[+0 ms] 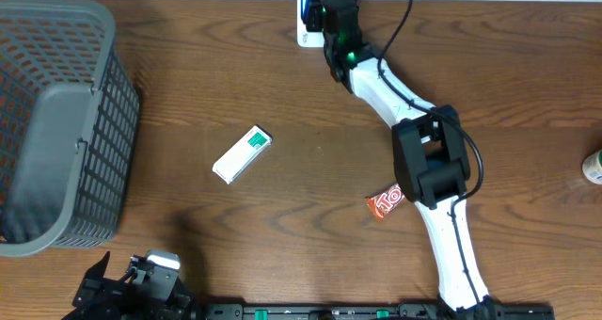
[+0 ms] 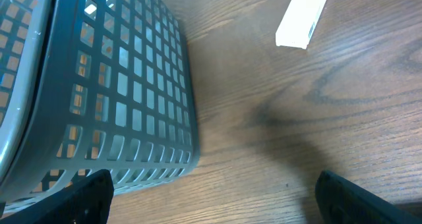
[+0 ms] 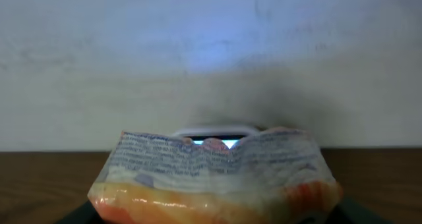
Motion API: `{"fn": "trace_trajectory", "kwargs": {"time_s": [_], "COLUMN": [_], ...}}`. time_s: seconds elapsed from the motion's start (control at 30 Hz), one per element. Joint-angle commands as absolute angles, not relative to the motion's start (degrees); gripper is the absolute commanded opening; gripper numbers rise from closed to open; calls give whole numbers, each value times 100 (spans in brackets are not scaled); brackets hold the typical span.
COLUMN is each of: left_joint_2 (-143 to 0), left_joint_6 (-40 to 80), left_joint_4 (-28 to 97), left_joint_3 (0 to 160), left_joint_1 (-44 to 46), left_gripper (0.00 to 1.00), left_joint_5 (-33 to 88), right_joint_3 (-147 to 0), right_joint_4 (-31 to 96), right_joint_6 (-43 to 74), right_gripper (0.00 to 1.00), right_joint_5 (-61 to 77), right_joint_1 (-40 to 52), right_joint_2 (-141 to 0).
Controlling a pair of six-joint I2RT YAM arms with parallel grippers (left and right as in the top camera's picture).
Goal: Scan the item barcode
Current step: 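Carry the Kleenex pack to the white barcode scanner at the top, then swing the Kleenex pack to the right edge and release it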
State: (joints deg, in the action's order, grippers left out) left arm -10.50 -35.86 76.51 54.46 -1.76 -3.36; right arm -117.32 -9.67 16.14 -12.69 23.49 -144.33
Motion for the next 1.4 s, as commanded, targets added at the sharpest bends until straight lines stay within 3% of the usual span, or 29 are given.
{"fn": "trace_trajectory", "kwargs": {"time_s": [0.0,0.43,0.67,0.9,1.07,1.2,1.37], "left_joint_2": [-1044,-1044,-1044,-1044,-1044,-1044,-1044], "left_joint_6": [-3597,-3597,-3597,-3597,-3597,-3597,-3597], "left_joint_4": [7651,7651,7651,7651,7651,7651,7651], "left_joint_3": [5463,5463,5463,5463,5463,5463,5463], "left_joint_1": [-152,-152,-152,-152,-152,-152,-152], "left_gripper": [98,98,98,98,98,98,98], "left_joint_5": [-364,-364,-364,-364,-364,-364,-364], "right_joint_3": [-12171,-12199,-12372,-12772,-12772,-12768,-12501], "right_joint_4": [-687,220,937,3065,5271,7087,8027], "right_joint_6": [1649,1253,1066,696,974,1184,1199], "right_gripper": [64,66,60,58,56,56,60], "right_joint_5": [-1293,-1015,-1326,-2043,-2115,-2182,-2510], "right_joint_1": [2392,2447,2453,2421,2128,1514,534], "right_joint_2": [-14737,-14783,-14654,-13705,-12943,-12792,-13078]}}
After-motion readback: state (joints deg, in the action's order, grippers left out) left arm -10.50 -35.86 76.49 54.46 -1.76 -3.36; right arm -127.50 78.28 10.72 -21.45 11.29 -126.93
